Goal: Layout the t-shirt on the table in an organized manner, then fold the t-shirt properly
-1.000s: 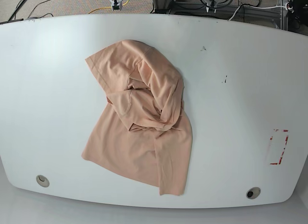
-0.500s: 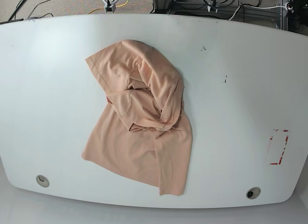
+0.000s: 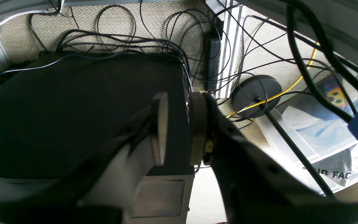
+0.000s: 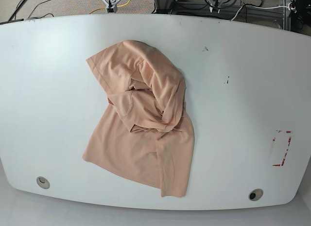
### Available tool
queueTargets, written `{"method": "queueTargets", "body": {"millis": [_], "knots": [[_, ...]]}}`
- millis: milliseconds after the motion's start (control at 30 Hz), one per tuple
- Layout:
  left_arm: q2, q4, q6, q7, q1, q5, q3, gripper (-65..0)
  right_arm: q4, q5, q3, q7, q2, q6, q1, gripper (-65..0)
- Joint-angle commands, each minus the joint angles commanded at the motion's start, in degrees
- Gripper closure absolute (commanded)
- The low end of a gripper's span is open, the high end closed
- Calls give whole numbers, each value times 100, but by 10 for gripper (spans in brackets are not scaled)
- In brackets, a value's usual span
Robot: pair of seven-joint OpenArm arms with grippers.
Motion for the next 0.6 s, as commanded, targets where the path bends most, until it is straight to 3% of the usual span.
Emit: {"method": "queueTargets", "body": {"millis": [367,600], "knots": [[0,26,0,0,18,0,0,-113,18,-9,0,18,18,0,0,-160],[0,35,0,-211,88,0,-9,-113,18,9,0,448,18,-9,-132,-160]]}}
